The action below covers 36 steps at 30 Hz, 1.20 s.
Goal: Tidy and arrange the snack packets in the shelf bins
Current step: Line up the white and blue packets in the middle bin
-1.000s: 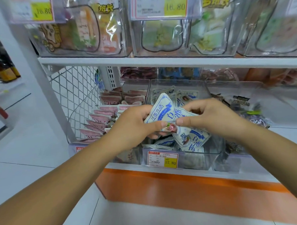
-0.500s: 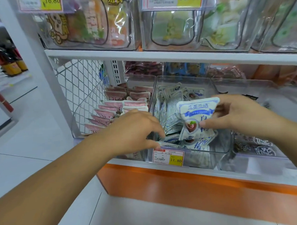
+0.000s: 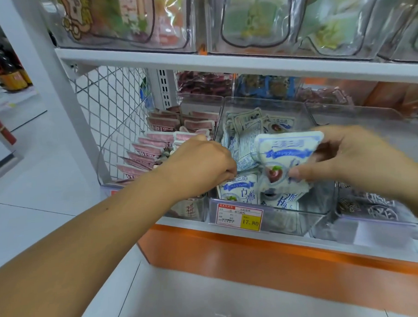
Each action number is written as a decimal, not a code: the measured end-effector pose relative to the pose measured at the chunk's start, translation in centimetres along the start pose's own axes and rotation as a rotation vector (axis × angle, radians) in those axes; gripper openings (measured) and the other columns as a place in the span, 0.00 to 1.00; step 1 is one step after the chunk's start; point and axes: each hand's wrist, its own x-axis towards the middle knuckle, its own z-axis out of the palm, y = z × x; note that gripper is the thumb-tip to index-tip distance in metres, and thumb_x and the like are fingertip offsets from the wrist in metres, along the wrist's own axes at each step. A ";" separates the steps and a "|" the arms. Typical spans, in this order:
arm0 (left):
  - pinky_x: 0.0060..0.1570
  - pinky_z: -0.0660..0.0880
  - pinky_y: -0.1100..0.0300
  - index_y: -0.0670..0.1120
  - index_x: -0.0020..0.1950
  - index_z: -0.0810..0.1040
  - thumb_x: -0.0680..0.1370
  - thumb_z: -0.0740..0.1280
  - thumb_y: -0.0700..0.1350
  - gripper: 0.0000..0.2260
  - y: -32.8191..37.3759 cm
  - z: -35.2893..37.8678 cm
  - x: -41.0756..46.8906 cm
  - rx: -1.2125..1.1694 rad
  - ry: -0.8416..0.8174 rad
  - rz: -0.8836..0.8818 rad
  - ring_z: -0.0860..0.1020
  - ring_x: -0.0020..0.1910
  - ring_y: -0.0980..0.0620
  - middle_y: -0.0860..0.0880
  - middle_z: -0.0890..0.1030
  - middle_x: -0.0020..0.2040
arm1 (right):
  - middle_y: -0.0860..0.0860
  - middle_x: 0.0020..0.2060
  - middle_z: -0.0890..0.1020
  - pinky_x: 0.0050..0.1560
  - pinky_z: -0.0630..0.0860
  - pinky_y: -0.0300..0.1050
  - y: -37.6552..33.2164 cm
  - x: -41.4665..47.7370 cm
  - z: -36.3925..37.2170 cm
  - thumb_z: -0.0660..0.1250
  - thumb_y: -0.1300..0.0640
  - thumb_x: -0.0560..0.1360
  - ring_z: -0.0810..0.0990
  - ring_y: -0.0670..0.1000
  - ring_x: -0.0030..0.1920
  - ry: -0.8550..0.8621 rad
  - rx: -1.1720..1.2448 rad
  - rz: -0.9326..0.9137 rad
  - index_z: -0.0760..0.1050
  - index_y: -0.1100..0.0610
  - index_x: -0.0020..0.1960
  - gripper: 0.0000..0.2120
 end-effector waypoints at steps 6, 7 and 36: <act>0.45 0.55 0.61 0.52 0.56 0.79 0.80 0.60 0.54 0.11 -0.4 0.4 0.1 0.044 -0.033 -0.001 0.75 0.53 0.54 0.55 0.79 0.49 | 0.45 0.34 0.83 0.34 0.73 0.35 0.6 0.7 5.3 0.73 0.48 0.71 0.79 0.41 0.31 -0.171 -0.083 0.078 0.79 0.51 0.43 0.07; 0.45 0.56 0.61 0.52 0.56 0.80 0.80 0.62 0.54 0.11 -0.5 0.5 0.0 0.011 -0.015 0.009 0.76 0.53 0.53 0.55 0.80 0.49 | 0.48 0.36 0.84 0.39 0.77 0.39 0.7 0.8 4.8 0.72 0.50 0.73 0.82 0.43 0.34 -0.189 -0.047 0.095 0.79 0.51 0.46 0.06; 0.50 0.58 0.59 0.61 0.61 0.79 0.75 0.67 0.59 0.15 0.0 1.2 -2.1 -0.237 -0.012 0.008 0.69 0.55 0.59 0.64 0.81 0.54 | 0.39 0.51 0.78 0.47 0.70 0.28 2.0 4.8 4.4 0.69 0.56 0.75 0.76 0.40 0.47 -0.350 -0.477 -0.041 0.74 0.44 0.63 0.18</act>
